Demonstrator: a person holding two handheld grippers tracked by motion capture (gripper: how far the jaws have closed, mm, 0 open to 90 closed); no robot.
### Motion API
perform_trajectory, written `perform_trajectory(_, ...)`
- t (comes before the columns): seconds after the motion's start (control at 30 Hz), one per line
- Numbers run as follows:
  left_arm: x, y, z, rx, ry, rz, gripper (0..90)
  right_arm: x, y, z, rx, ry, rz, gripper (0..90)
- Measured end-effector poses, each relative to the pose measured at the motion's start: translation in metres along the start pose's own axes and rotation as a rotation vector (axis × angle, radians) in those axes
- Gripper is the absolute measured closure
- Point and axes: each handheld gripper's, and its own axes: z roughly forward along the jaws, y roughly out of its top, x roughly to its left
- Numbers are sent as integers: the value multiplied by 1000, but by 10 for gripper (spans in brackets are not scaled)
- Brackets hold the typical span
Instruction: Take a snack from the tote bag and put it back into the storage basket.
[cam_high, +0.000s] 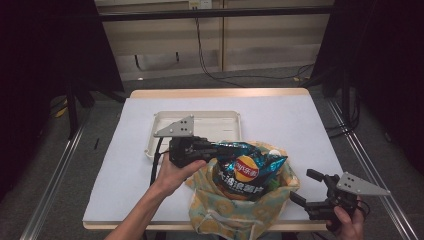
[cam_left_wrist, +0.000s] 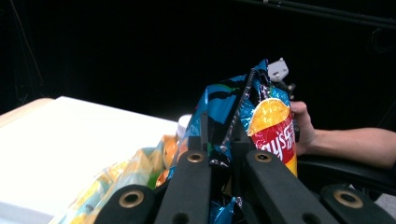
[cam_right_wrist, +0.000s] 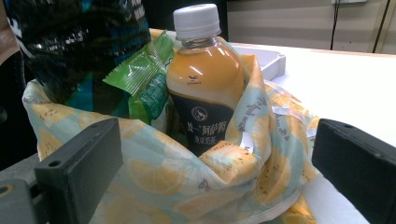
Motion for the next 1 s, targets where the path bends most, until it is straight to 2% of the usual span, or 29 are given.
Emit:
perform_trajectory(0.27, -4, 18, 2, -28, -8, 16, 900, 0, 0, 0, -10, -7, -3, 8)
perform_trajectory(0.53, -5, 25, 2, -32, 1, 14, 900, 1, 0, -1, -9, 0, -6, 8)
perform_trajectory(0.83, -5, 37, -3, -60, 8, 9, 900, 1, 0, -1, -11, 4, -6, 8)
perform_trajectory(1.0, -8, 44, -2, -75, 4, 26, 900, 1, 0, -1, -13, 3, -13, 8)
